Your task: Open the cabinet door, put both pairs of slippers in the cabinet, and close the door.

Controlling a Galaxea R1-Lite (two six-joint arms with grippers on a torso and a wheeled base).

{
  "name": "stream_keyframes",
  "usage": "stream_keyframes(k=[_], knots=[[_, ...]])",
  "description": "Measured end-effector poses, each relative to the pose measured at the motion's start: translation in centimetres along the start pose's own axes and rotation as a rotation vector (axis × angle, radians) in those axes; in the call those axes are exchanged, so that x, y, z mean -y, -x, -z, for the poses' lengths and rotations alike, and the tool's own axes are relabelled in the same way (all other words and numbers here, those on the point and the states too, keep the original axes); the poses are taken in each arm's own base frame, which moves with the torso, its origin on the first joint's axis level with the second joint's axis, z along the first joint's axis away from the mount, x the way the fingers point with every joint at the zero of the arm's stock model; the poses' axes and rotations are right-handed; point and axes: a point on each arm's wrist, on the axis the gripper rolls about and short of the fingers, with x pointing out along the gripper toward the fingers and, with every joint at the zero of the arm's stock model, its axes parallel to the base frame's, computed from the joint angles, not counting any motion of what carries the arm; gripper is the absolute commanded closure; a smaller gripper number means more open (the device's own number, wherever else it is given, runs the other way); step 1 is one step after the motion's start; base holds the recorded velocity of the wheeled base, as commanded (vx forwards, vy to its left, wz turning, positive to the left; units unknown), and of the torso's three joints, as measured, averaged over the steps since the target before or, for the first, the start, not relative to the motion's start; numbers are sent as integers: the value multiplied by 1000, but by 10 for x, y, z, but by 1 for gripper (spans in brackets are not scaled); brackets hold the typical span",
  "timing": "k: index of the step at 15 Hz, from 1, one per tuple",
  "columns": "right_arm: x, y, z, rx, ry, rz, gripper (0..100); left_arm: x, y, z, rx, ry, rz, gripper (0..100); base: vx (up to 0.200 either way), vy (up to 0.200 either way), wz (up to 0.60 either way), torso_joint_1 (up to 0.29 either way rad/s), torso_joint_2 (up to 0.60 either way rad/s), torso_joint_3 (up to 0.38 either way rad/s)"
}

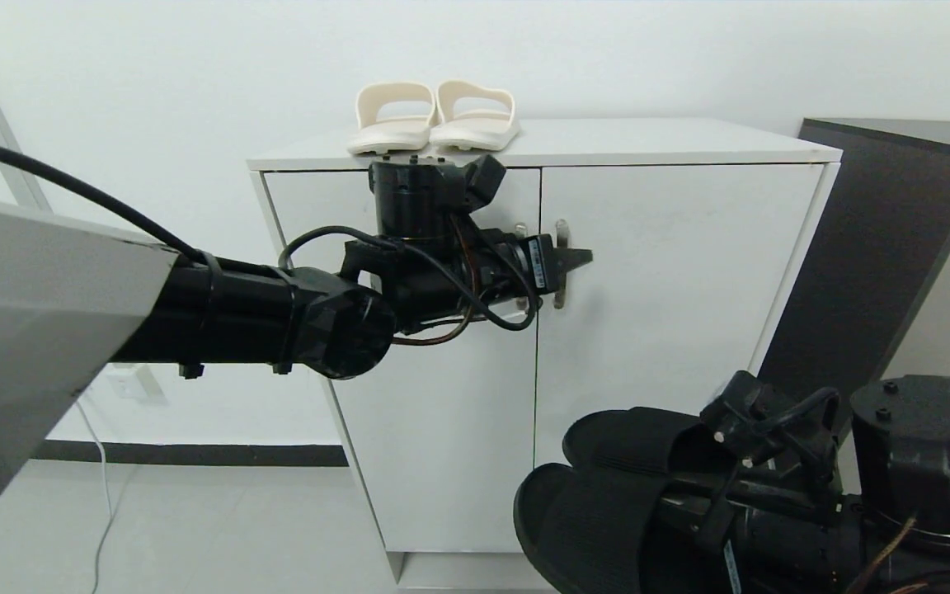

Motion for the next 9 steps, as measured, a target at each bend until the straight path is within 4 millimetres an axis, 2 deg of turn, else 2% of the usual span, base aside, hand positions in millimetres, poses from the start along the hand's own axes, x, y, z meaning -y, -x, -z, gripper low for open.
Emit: stream_keyframes(k=[3,9], knots=[[-1,2,2,-5,6,-11,100,7,9,2,-16,4,8,100,0,0,0,0,0,0],[-3,9,4,1,28,-53,100,37,43,9,-49,5,54,100,0,0,0,0,0,0]])
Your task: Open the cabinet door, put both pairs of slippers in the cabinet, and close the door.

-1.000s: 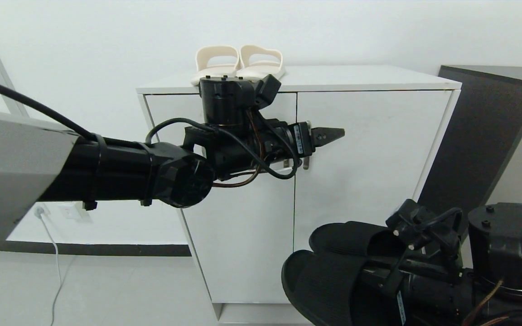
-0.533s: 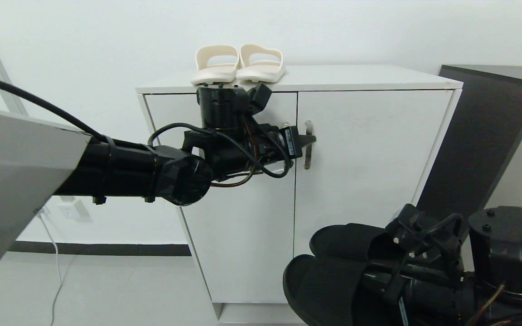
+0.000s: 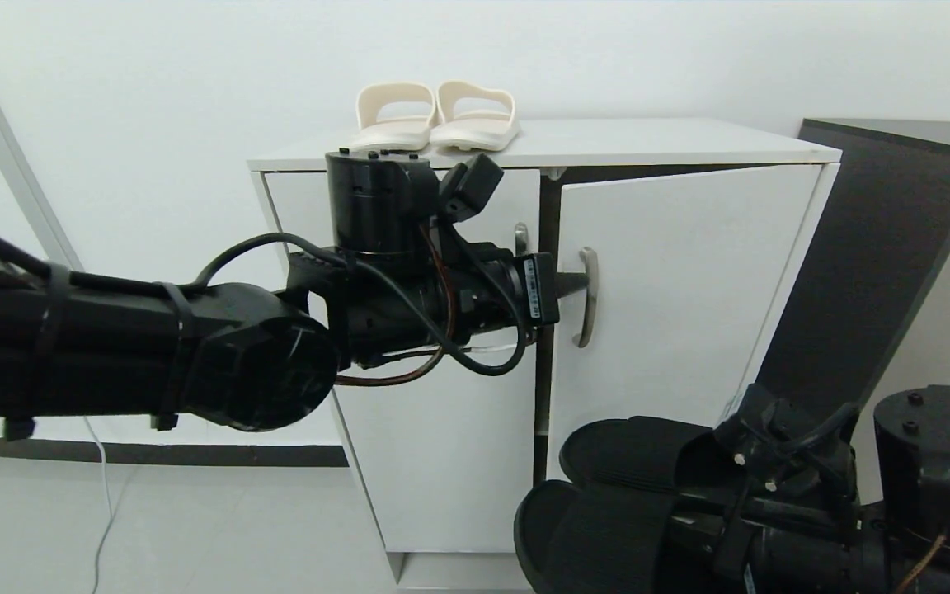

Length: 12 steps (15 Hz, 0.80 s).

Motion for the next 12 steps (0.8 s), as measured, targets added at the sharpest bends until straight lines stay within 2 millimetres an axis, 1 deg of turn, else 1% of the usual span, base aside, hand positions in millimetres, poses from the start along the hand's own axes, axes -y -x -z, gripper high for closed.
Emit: stream_keyframes(k=[3,6,8,12], knots=[[0,1,0,3,2,-2,100,2,13,-4,12,-2,-7,100,0,0,0,0,0,0],[-1,1,1,-2,4,-5,100,-10,18,-9,26,2,-37,100,0,0,0,0,0,0],[-2,1,2,-4,6,-10,100,-15,14,-9,26,5,-45,100,0,0,0,0,0,0],[-4,2,4,-10,27,-15,100,-25,-10,-14,60,17,-33,100,0,0,0,0,0,0]])
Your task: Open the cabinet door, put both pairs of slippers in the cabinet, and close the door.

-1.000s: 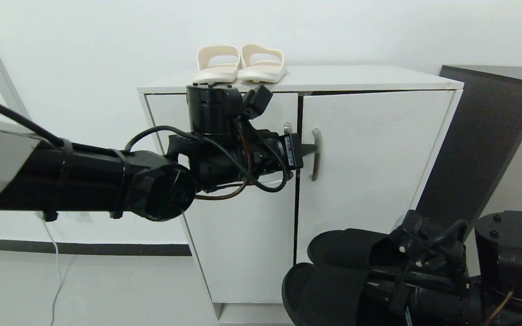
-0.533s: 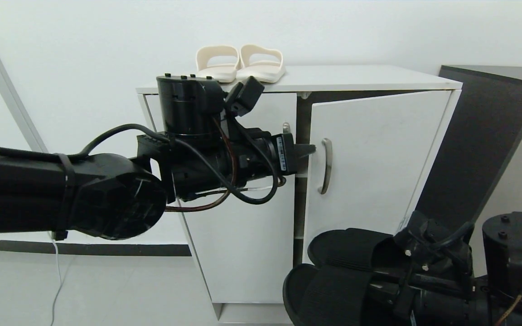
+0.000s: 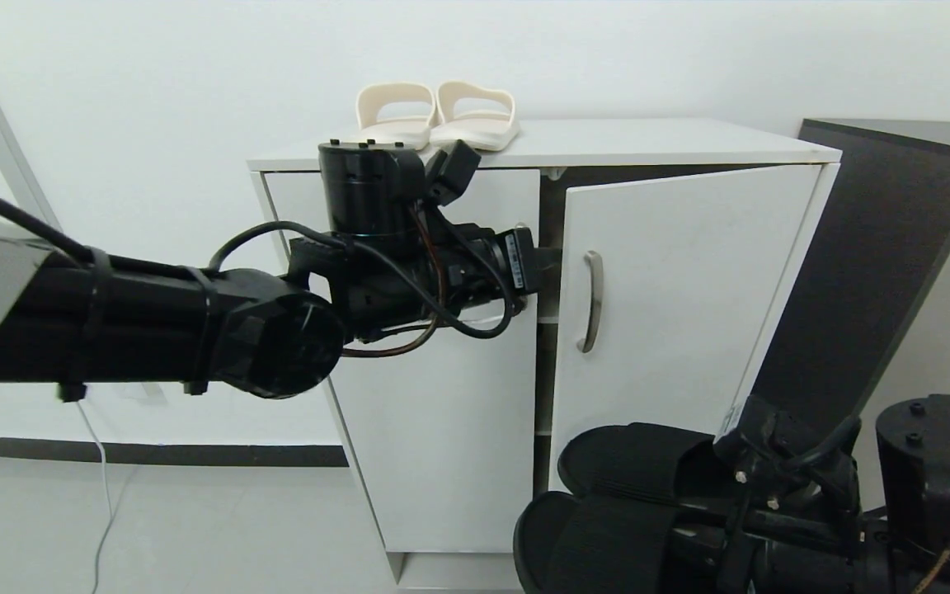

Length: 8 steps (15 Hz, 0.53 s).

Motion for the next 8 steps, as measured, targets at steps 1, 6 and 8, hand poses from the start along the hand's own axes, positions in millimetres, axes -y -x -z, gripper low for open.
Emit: stream_keyframes(k=[1,6,8], knots=[[0,0,0,-1,1,-2,100,-1,-6,-2,30,-3,13,100,0,0,0,0,0,0],[-4,0,1,-6,4,-17,100,-14,-24,10,26,34,2,100,-120,0,0,2,1,2],[-7,0,2,-9,7,-27,100,-16,-25,14,17,47,-4,100,-200,0,0,2,7,7]])
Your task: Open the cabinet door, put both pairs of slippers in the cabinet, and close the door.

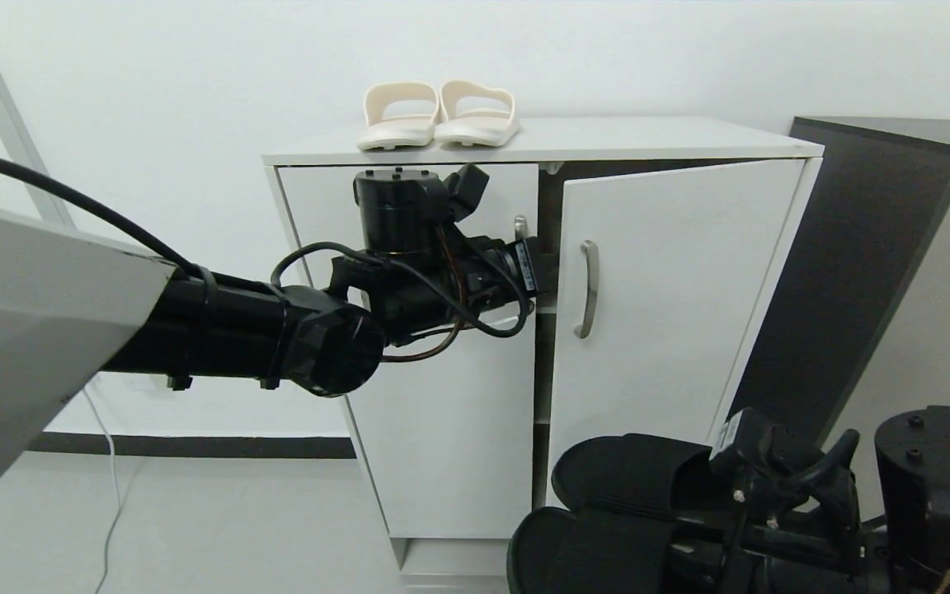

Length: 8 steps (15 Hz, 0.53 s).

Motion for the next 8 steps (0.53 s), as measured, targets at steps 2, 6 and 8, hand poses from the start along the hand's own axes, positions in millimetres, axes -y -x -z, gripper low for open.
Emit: stream_keyframes(k=[2,6,8], knots=[[-2,0,1,-3,4,-8,100,5,-1,10,-28,1,11,100,-200,0,0,0,0,2],[-5,0,1,-3,8,-20,100,52,-10,37,-67,-29,141,100,-200,0,0,2,1,2],[-5,0,1,1,9,-17,100,58,-10,37,-54,-43,162,100,-100,0,0,1,1,4]])
